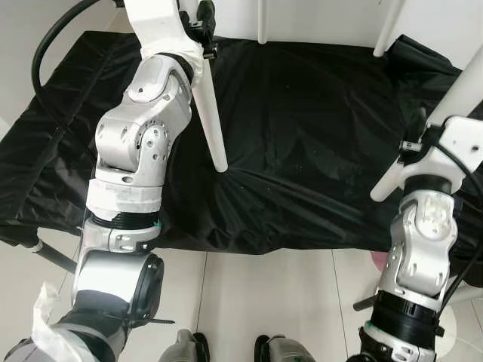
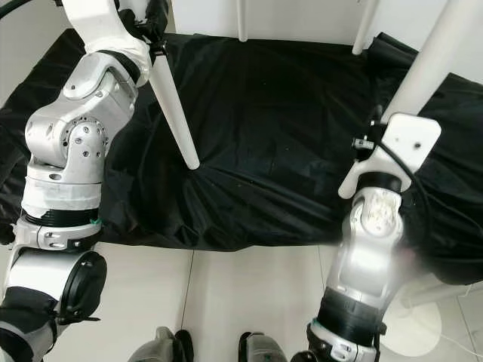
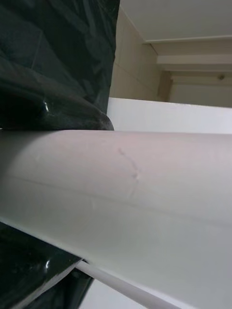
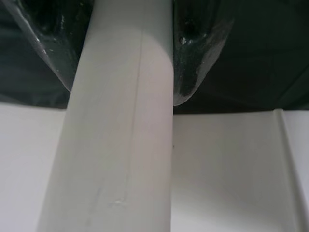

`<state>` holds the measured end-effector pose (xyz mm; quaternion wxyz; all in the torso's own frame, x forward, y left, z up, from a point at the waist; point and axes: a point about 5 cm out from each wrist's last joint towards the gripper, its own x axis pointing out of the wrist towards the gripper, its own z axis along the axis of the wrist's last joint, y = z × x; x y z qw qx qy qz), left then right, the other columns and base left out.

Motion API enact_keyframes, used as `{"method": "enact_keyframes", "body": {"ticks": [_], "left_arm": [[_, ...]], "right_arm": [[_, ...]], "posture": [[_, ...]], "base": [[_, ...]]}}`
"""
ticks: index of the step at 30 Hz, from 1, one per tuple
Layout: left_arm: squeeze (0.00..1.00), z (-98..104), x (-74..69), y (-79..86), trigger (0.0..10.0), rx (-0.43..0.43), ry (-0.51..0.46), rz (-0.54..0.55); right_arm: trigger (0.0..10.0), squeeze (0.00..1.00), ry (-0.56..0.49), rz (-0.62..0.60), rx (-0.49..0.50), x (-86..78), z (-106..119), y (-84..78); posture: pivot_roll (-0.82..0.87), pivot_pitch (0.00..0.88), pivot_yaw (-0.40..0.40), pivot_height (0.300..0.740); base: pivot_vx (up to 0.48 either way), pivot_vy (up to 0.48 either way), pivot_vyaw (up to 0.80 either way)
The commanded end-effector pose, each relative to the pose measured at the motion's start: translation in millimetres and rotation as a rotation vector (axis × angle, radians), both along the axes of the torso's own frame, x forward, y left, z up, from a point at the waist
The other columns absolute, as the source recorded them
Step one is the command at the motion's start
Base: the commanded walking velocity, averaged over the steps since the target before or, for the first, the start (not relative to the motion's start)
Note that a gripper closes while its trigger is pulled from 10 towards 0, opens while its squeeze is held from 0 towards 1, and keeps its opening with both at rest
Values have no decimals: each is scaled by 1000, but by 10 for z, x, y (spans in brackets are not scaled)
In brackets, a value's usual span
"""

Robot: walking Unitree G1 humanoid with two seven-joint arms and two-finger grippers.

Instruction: Building children table

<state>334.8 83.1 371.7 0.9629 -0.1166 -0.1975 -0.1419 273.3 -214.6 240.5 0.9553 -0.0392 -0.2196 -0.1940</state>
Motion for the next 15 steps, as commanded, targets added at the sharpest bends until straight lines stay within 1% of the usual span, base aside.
{"method": "enact_keyframes", "body": {"ticks": [1,3,6,7,8,9,10,11,15], "left_arm": [[0,421,-344,-290,0,-46,-213,-280],[0,439,-361,-301,0,-31,-211,-282],[0,422,-347,-301,0,-27,-197,-282],[0,397,-323,-298,0,-28,-170,-279],[0,375,-299,-290,10000,-33,-144,-275],[0,375,-299,-290,10000,-33,-144,-275],[204,367,-286,-278,10000,-48,-127,-279],[1000,377,-284,-264,10000,-60,-124,-283],[1000,404,-294,-239,10000,-81,-124,-291]], "right_arm": [[0,0,198,201,-15,163,-377,378],[0,0,222,196,-6,127,-491,356],[0,0,236,193,-3,118,-552,344],[4863,0,243,186,9,114,-598,329],[10000,0,245,188,13,117,-619,326],[10000,0,245,188,13,117,-619,326],[10000,647,239,188,21,118,-629,325],[10000,1000,234,188,24,122,-630,324],[10000,1000,225,192,24,127,-637,327]], "posture": [[-23,184,4,740],[-20,189,4,740],[-23,189,6,740],[-25,190,9,740],[-24,190,9,740],[-24,190,9,740],[-26,190,11,740],[-26,190,11,740],[-26,189,11,740]], "base": [[0,0,0],[0,0,0],[0,0,0],[0,0,0],[0,0,0],[0,0,0],[0,0,0],[0,0,0],[0,0,0]]}}
